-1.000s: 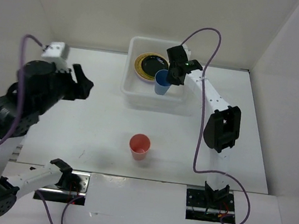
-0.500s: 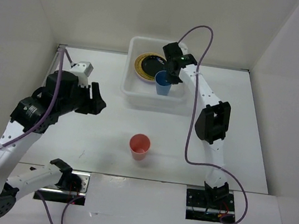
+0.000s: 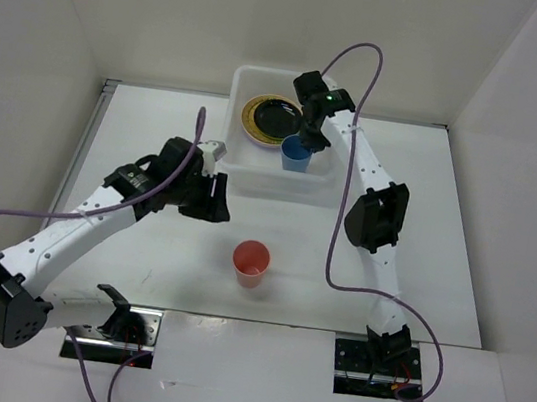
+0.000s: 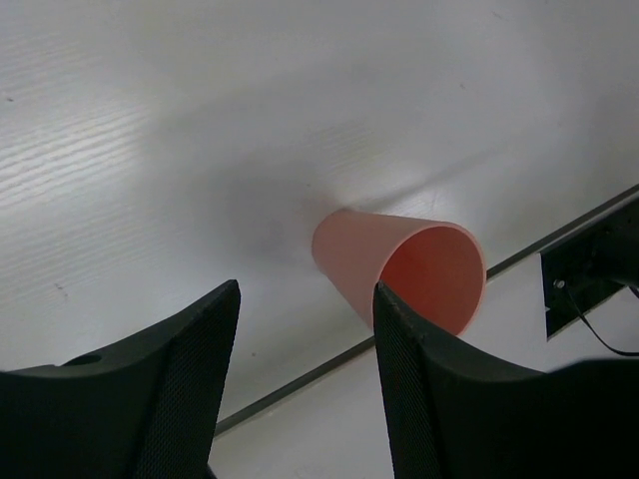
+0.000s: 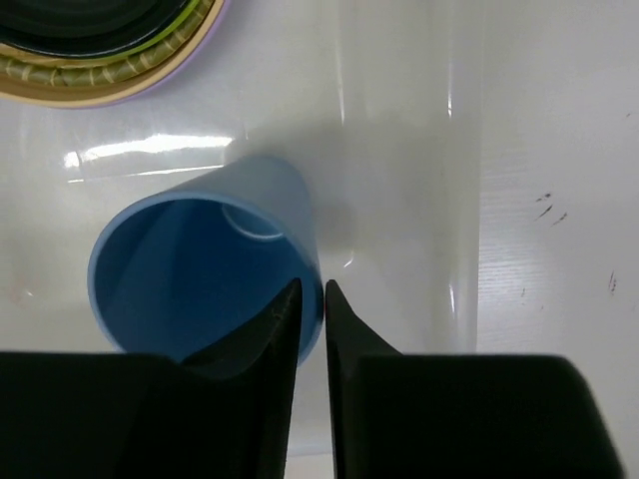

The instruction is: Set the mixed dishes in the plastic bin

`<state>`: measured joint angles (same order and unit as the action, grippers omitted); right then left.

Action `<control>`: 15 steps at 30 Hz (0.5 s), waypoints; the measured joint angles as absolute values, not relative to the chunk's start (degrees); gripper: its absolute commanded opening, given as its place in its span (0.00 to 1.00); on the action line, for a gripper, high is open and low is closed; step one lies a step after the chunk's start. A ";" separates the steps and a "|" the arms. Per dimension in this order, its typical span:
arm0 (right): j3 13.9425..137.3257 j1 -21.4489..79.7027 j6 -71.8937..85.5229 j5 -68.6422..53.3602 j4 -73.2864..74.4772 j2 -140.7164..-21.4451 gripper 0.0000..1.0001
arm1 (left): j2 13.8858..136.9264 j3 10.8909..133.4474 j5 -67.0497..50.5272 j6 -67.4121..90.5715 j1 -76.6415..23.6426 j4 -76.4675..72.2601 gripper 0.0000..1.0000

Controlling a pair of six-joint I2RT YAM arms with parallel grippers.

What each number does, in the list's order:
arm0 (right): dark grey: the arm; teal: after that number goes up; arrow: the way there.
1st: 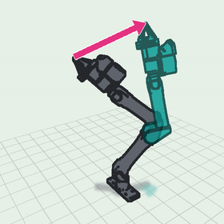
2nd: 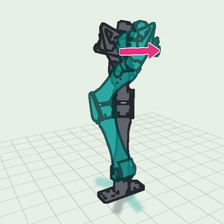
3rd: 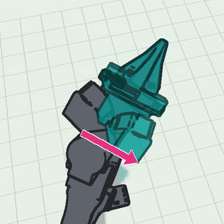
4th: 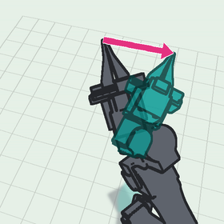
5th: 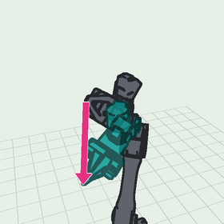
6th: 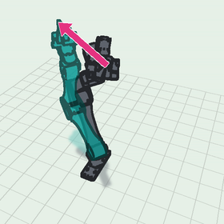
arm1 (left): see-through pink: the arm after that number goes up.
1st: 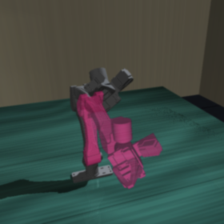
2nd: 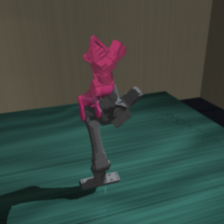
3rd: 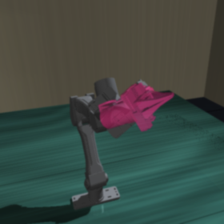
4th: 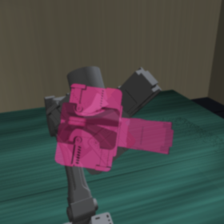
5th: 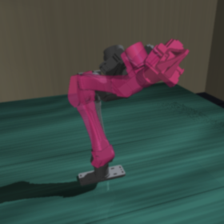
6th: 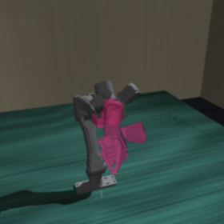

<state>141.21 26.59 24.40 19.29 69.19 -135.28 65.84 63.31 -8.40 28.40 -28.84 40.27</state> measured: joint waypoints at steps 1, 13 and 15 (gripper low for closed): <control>142.17 26.57 24.49 19.16 69.67 -135.72 0.23 | 66.70 62.61 -8.32 28.75 -29.85 39.20 0.63; 147.61 26.57 24.93 18.92 72.88 -138.47 0.48 | 71.18 60.73 -7.27 31.73 -37.08 34.57 0.63; 148.86 26.48 25.02 18.94 72.95 -138.10 0.58 | 71.85 60.73 -7.09 31.77 -37.63 34.28 0.63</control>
